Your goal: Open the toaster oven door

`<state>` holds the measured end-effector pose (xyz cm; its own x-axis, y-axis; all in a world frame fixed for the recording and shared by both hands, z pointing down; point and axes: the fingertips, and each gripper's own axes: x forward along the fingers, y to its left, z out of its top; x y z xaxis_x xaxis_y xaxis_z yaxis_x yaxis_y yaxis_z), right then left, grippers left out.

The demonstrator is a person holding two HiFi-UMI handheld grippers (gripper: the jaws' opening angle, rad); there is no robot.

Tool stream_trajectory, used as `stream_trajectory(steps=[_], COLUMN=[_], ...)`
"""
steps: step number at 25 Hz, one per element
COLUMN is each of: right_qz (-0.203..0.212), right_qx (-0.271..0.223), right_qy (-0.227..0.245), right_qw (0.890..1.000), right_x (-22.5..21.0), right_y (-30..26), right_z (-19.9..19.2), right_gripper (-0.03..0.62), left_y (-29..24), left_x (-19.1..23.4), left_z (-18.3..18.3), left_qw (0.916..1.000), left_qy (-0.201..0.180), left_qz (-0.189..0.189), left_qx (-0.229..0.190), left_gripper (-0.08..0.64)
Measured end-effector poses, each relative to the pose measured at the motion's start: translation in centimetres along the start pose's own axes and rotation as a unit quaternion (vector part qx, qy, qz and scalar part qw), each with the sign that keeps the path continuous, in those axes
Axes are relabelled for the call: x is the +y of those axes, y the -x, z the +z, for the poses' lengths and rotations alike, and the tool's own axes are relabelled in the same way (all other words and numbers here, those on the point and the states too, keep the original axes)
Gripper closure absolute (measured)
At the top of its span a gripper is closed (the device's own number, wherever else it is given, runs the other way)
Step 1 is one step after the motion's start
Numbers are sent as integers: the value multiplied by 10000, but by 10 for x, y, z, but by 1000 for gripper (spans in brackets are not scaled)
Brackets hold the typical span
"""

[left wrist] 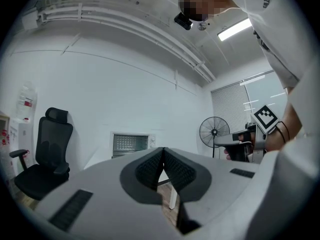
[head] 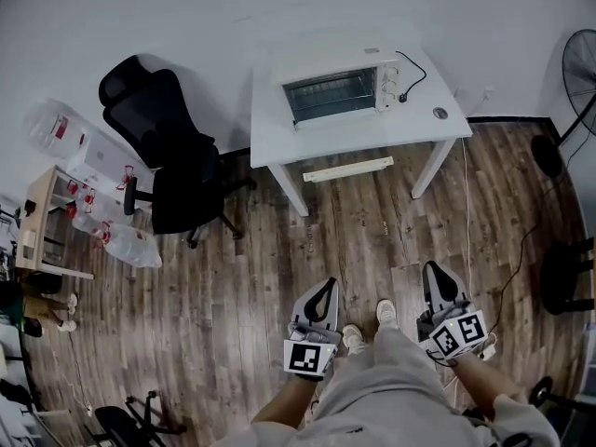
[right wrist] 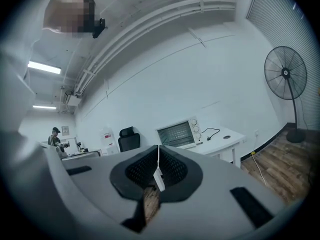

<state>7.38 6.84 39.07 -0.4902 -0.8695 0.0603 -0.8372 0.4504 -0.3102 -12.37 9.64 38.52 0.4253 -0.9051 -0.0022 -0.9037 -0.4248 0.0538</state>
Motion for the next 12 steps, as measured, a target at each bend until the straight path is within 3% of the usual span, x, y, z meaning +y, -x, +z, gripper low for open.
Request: stream_trajectory(steps=[7, 12], right_qz=[114, 299], right_qx=[-35, -196], right_qy=[-39, -178], right_qw=[9999, 9992], right_x=[-9, -22], right_y=[36, 68], right_z=[3, 14], right_gripper=[574, 574], left_y=[16, 25], left_x=[-40, -72], left_z=[3, 9], left_qw=[9999, 9990], left_qy=[29, -226], left_qz=[136, 375], left_qx=[-35, -133], left_gripper=[552, 552])
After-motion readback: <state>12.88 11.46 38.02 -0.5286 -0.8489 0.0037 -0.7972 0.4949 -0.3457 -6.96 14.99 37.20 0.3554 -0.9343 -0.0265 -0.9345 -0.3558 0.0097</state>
